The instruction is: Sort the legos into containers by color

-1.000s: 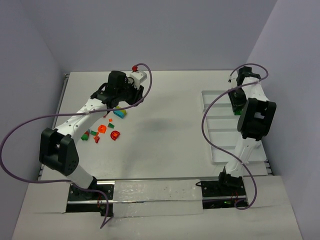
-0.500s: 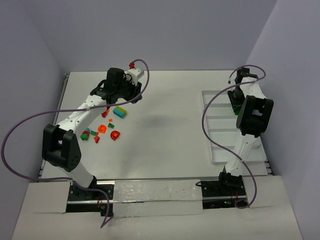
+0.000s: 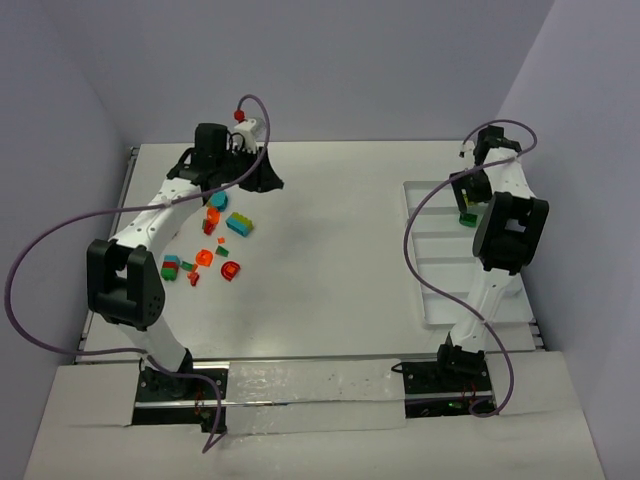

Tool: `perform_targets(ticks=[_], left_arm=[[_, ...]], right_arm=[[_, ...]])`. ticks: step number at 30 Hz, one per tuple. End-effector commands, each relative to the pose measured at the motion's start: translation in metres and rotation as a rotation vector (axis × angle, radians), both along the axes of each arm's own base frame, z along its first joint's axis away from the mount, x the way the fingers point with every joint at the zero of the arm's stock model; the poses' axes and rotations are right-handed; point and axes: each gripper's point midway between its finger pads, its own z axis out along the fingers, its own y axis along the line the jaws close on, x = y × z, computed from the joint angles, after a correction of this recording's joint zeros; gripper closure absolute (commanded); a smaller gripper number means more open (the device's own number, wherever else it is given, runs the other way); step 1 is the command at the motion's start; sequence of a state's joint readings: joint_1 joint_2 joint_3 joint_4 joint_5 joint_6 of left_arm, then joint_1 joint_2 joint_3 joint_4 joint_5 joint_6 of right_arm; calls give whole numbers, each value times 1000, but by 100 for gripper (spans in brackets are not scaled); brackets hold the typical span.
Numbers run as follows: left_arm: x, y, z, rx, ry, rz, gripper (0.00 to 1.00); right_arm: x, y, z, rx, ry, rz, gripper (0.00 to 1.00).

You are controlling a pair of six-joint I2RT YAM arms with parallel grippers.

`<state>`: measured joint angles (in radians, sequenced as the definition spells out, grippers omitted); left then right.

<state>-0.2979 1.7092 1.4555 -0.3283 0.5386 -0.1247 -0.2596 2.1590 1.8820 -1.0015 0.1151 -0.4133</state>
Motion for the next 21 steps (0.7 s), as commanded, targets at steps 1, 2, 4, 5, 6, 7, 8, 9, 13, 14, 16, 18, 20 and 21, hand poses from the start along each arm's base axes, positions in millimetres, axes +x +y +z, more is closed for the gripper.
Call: perform_targets(ticks=[1, 2, 4, 5, 6, 7, 8, 9, 13, 14, 16, 18, 20, 21], left_arm=[[-3, -10, 35, -275, 109, -55, 97], [-2, -10, 40, -308, 110, -64, 96], [-6, -13, 46, -356, 136, -87, 96], [-6, -15, 53, -398, 146, -104, 96], [-7, -18, 61, -453, 159, -127, 95], [-10, -21, 71, -511, 171, -165, 95], [-17, -24, 82, -573, 184, -225, 95], [-29, -26, 81, -616, 226, -286, 94], [-38, -26, 101, -737, 277, -342, 95], [-38, -26, 101, -735, 270, -352, 95], [-40, -26, 102, -734, 290, -363, 95], [-44, -26, 106, -744, 304, -388, 94], [-50, -27, 109, -737, 306, -422, 92], [-51, -27, 109, -734, 309, -427, 92]], right_arm=[[12, 24, 89, 50, -202, 49, 12], [17, 33, 108, 74, -257, 78, 10], [24, 57, 136, 134, -345, 144, 8], [30, 78, 157, 170, -414, 200, 7], [35, 105, 183, 213, -501, 275, 6], [37, 133, 205, 255, -575, 349, 5], [39, 162, 220, 295, -633, 420, 5], [36, 210, 231, 375, -671, 524, 5], [8, 320, 273, 621, -857, 825, 5], [1, 338, 274, 659, -870, 869, 5], [-6, 373, 279, 697, -917, 963, 5], [-15, 408, 274, 736, -921, 1046, 5], [-20, 437, 269, 771, -932, 1107, 6], [-21, 444, 268, 778, -938, 1120, 6]])
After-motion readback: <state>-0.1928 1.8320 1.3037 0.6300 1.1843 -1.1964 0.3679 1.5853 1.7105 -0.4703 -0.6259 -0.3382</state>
